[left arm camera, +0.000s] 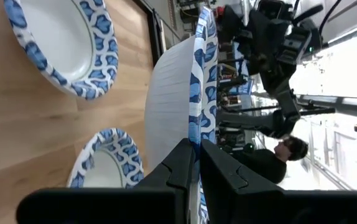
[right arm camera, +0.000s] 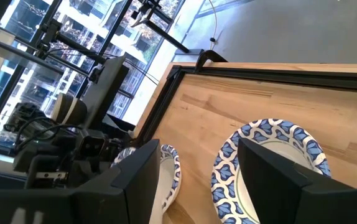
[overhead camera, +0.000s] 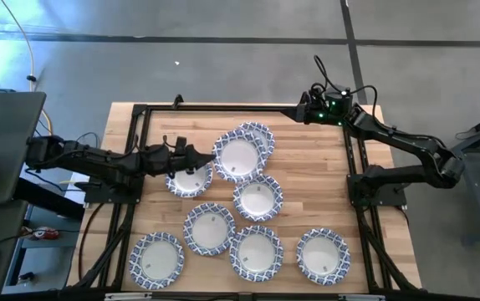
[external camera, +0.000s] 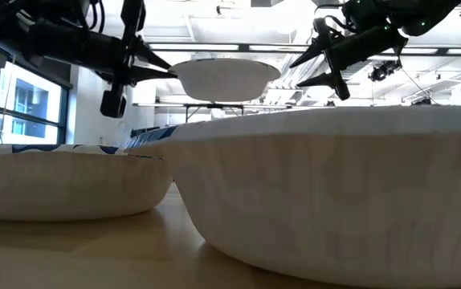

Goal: Nest bowls inside each other
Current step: Stack the white patterned bowl on top of the other white patterned bowls

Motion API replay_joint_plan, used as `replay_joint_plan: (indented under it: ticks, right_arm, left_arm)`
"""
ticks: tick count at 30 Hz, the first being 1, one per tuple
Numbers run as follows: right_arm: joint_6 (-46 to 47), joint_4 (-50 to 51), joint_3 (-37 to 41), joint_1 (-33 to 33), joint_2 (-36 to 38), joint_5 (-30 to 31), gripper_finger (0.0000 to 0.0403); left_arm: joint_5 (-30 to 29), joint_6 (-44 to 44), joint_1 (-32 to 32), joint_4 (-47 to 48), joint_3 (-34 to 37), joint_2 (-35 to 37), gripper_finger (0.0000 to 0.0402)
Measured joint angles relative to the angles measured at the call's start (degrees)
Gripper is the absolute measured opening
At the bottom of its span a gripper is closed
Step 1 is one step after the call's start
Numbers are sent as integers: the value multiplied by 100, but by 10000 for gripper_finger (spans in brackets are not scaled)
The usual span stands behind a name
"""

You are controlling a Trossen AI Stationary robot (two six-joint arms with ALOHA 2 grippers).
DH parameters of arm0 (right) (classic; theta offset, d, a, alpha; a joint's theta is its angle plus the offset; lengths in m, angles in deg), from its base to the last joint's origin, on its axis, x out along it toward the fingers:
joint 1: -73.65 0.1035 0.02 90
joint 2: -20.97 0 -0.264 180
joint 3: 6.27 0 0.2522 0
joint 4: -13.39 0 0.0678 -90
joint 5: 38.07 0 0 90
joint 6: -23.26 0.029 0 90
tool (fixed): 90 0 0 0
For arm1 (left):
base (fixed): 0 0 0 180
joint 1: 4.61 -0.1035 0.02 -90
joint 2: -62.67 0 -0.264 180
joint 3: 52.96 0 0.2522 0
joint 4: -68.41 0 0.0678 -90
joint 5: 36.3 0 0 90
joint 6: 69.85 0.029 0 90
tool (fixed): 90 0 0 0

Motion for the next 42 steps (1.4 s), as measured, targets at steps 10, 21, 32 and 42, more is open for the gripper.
replay_joint_plan:
  ticks: [10,21,32,42]
  right_arm:
    - [2,-1,0,9,1,20,208]
    - [2,-3,0,9,-1,22,208]
    - [-61,-1,0,9,-1,20,208]
    - [-84,36,0,41,-1,-24,208]
  left_arm:
    - [-160,-186,433,210,2,-30,19]
    - [-155,-485,821,81,-3,-543,19]
    - [273,-358,975,61,-684,-1409,19]
    - [741,-191,1056,69,-1321,-2280,19]
